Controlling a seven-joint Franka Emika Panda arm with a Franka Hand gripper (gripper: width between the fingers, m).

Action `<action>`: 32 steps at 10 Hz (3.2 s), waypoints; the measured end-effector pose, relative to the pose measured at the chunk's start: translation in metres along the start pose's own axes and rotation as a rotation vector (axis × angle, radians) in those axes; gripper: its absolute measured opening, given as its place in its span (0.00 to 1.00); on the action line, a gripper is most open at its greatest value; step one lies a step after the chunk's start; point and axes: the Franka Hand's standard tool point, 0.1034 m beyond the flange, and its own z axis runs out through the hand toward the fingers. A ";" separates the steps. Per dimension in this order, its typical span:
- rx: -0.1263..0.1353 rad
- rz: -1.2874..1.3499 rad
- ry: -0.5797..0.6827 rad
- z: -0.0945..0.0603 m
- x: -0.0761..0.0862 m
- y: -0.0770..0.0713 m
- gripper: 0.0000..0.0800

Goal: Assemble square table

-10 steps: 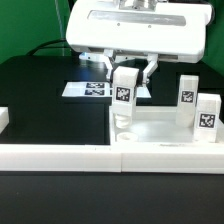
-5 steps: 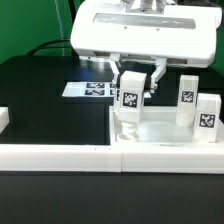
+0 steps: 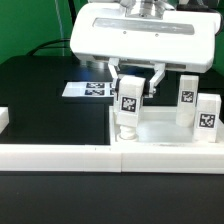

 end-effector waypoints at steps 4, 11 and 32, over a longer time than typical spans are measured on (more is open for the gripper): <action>-0.008 -0.012 0.002 0.009 -0.009 0.001 0.36; -0.007 -0.012 0.015 0.009 -0.009 0.001 0.76; 0.057 0.005 -0.565 -0.011 0.024 0.030 0.81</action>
Offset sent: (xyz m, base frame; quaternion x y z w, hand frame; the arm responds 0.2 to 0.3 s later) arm -0.0055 0.0025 -0.0110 -0.0001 0.0121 0.0070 0.9999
